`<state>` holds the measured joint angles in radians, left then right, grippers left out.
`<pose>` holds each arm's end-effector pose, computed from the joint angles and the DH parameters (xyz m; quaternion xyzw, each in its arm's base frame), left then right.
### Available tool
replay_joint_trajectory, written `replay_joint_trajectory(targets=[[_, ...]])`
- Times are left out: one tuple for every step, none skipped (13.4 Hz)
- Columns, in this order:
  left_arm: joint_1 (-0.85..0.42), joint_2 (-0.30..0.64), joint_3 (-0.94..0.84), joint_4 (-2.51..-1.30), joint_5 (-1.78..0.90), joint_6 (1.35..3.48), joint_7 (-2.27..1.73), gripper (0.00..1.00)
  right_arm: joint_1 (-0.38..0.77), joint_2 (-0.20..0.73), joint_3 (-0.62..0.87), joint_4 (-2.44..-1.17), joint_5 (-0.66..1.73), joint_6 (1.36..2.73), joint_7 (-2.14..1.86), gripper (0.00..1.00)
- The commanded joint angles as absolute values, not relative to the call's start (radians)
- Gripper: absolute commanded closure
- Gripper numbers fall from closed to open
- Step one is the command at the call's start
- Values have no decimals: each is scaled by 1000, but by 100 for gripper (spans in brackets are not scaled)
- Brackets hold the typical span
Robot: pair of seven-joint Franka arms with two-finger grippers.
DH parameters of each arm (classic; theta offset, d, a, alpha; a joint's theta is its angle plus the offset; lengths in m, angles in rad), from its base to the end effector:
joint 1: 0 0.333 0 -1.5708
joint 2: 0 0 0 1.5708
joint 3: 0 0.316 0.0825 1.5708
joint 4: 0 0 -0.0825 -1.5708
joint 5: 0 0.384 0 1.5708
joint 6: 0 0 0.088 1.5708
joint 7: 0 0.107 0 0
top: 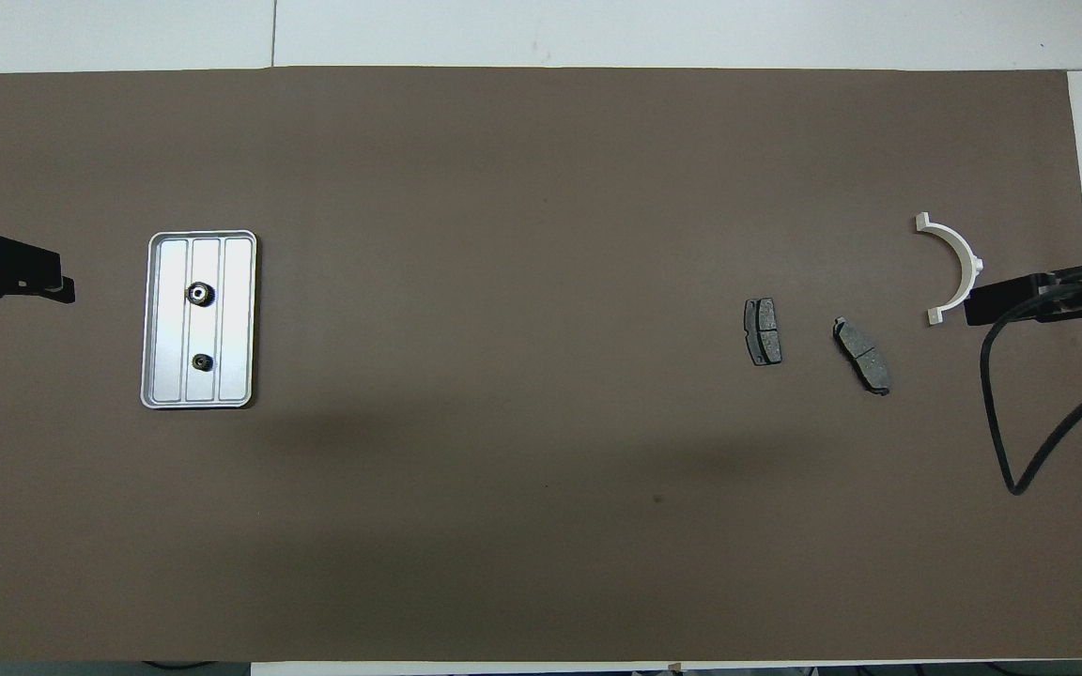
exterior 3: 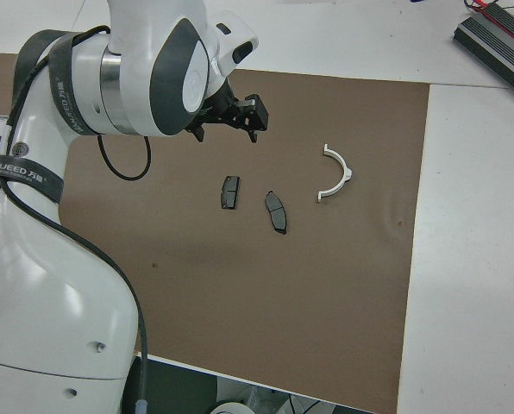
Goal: Place bearing gear from tray to pile
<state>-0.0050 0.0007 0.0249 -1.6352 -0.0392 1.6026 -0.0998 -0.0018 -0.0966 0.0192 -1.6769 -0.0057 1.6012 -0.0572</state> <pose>0.5556 0.0070 0.5965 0.9978 0.0607 -0.0174 0.0189 0.5265 0.0091 0.6292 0.9992 0.0373 0.0104 0.0040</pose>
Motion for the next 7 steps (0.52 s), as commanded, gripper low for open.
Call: replay_joint_trajectory(targets=[[3,-6,18,-1628,-43,1580,-86,0,-8,-107,20,-1680,21,1592,-75,0],[2,-6,18,-1629,-43,1578,-86,0,-8,-107,20,-1680,21,1594,-75,0],[0,-8,18,-1632,-43,1582,-84,0,-8,-107,20,-1680,21,1594,-75,0],[0,-8,20,-1634,-44,1591,-90,0,-9,-107,20,-1680,21,1595,-75,0],[0,-5,28,-1629,-44,1594,-94,0,-9,-107,20,-1680,21,1594,-75,0],[0,-6,29,-1632,-44,1592,-95,0,-9,-107,20,-1680,21,1595,-75,0],[2,-6,29,-1632,-44,1589,-94,0,-9,-107,20,-1681,21,1595,-75,0]])
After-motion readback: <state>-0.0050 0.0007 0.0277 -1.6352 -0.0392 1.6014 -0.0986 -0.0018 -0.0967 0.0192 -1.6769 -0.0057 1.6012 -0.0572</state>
